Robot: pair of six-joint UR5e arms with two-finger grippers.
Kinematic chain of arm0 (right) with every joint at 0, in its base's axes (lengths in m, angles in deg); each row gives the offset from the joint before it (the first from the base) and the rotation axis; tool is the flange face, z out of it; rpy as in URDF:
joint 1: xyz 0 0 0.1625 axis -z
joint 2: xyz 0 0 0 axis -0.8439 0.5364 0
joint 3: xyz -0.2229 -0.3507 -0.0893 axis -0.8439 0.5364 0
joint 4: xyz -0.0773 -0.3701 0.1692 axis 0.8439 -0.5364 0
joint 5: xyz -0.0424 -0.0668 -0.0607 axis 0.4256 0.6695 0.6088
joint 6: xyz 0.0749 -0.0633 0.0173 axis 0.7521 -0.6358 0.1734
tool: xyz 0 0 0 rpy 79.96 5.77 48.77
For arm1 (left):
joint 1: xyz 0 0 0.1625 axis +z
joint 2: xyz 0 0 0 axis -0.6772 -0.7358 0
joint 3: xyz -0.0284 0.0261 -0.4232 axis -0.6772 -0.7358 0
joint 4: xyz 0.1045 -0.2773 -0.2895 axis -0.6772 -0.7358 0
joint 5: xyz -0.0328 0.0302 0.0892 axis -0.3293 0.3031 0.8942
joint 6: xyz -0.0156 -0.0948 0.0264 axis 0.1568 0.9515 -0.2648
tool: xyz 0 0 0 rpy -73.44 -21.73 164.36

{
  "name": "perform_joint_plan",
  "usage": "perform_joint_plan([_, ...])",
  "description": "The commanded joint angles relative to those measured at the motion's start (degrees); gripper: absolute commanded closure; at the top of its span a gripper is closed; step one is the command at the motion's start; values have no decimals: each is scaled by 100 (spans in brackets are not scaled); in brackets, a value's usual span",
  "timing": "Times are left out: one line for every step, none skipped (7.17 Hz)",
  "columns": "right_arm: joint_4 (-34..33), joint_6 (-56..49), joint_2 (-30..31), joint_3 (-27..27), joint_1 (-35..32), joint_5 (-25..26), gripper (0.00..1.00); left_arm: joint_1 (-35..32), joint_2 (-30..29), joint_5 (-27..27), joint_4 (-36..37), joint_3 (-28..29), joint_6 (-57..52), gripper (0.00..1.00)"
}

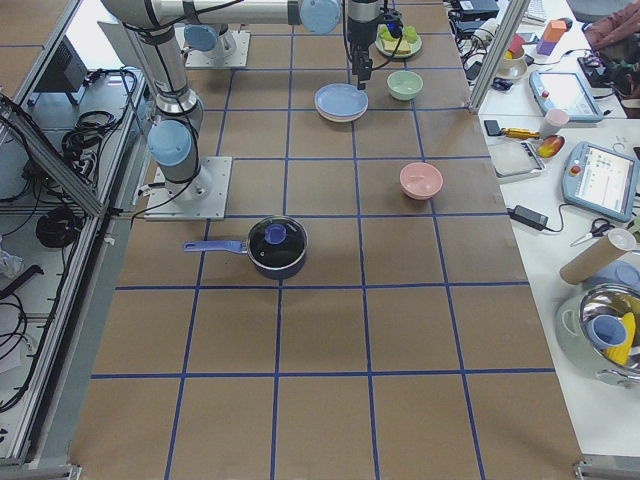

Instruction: Stack three plates with pink and blue

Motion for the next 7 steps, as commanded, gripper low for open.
perform_joint_plan([18,-207,48,-2,53,-16,0,0,7,-1,0,13,0,0])
perform_joint_plan([35,-155,57,-2,53,-16,0,0,7,7,-9,13,0,0])
perform_joint_plan([0,37,66,-2,61,-25,0,0,33,25,-18,13,0,0])
perform_joint_plan([-26,387,75,-2,53,-60,0,0,33,25,-18,-5,0,0])
perform_joint_plan([-79,591,66,-2,35,-69,0,0,42,16,-18,-14,0,0])
perform_joint_plan([-88,776,66,-2,44,-147,0,0,42,7,-9,-14,0,0])
perform_joint_plan([-88,786,49,-2,44,-157,0,9,42,7,-9,-22,0,0])
